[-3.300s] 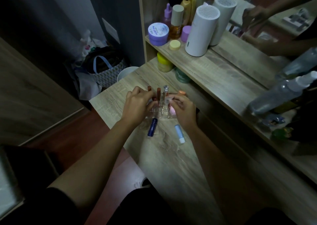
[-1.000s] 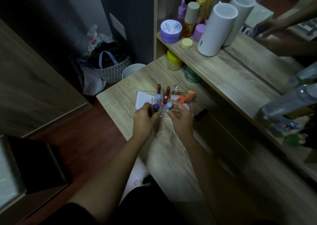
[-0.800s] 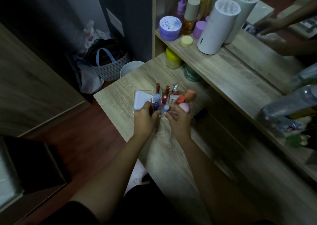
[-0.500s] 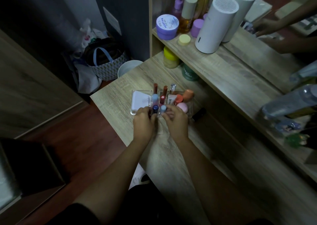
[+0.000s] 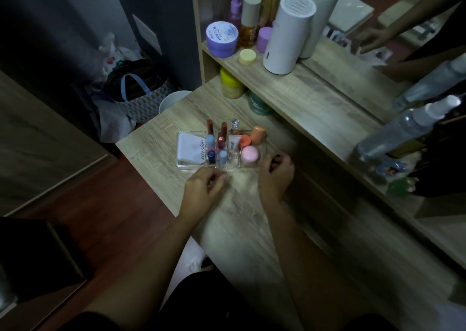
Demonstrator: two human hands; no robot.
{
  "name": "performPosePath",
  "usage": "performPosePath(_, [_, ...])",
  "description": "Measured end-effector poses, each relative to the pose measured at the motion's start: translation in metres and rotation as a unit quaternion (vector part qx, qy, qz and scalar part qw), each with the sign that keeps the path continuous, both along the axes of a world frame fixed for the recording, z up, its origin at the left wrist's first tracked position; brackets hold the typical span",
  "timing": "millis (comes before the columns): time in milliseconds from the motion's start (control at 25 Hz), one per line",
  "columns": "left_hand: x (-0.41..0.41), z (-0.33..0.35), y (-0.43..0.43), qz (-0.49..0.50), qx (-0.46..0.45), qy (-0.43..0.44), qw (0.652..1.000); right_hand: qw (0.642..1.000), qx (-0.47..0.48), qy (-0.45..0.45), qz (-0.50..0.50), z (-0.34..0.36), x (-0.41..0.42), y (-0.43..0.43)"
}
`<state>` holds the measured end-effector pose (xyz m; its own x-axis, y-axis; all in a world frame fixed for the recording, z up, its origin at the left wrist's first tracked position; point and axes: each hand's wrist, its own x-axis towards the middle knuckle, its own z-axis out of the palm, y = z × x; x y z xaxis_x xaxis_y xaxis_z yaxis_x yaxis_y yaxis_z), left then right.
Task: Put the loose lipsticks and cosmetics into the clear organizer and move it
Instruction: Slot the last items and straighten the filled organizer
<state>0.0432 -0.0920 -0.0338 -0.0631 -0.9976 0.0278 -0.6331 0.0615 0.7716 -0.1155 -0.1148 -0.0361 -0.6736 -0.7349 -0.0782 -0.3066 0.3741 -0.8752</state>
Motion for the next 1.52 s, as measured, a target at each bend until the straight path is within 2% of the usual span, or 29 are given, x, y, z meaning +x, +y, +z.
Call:
performPosePath(40, [-0.001, -0.003, 0.005, -0.058, 0.002, -0.026, 0.998, 0.998, 0.048, -0.003, -0.041, -0.002, -0.010, -0.003])
performPosePath(80, [-0.002, -0.005, 0.008, -0.109, -0.007, -0.063, 0.992, 0.993, 0.111, 0.012, -0.041, -0.007, -0.018, -0.005])
performPosePath(120, [-0.003, -0.009, 0.013, -0.151, -0.031, -0.107, 0.982, 0.986, 0.163, 0.021, -0.012, -0.010, -0.027, -0.007])
performPosePath(200, [-0.005, -0.017, 0.021, -0.195, -0.081, -0.196, 0.958, 0.979, 0.199, -0.011, 0.046, -0.015, -0.039, -0.014])
performPosePath(240, [-0.004, -0.021, 0.025, -0.202, -0.077, -0.231, 0.949, 0.975, 0.213, -0.018, 0.060, -0.017, -0.042, -0.017])
performPosePath(360, [0.000, -0.033, 0.034, -0.217, -0.008, -0.275, 0.937, 0.956, 0.275, 0.055, 0.082, -0.015, -0.041, -0.019])
performPosePath(480, [0.001, -0.044, 0.035, -0.217, -0.002, -0.296, 0.930, 0.979, 0.188, 0.031, 0.066, -0.011, -0.038, -0.009])
performPosePath(600, [0.003, -0.048, 0.034, -0.219, -0.005, -0.301, 0.928, 0.995, 0.073, -0.068, 0.029, -0.004, -0.038, 0.005])
performPosePath(720, [0.003, -0.048, 0.034, -0.216, -0.002, -0.295, 0.931, 0.978, 0.006, -0.200, 0.052, 0.005, -0.034, 0.014])
performPosePath(920, [0.001, -0.042, 0.034, -0.221, -0.008, -0.289, 0.931, 0.956, -0.036, -0.223, 0.188, 0.015, -0.027, 0.018])
performPosePath(1040, [0.001, -0.040, 0.034, -0.218, -0.011, -0.284, 0.934, 0.916, -0.059, -0.331, 0.217, 0.025, -0.020, 0.018])
performPosePath(1080, [0.001, -0.041, 0.034, -0.217, -0.011, -0.282, 0.934, 0.911, -0.060, -0.341, 0.226, 0.027, -0.019, 0.018])
performPosePath(1280, [0.002, -0.044, 0.034, -0.217, -0.018, -0.286, 0.933, 0.953, -0.027, -0.150, 0.262, 0.024, -0.016, 0.009])
performPosePath(1520, [0.003, -0.044, 0.033, -0.220, -0.027, -0.273, 0.936, 0.939, -0.026, -0.130, 0.316, 0.022, -0.010, -0.001])
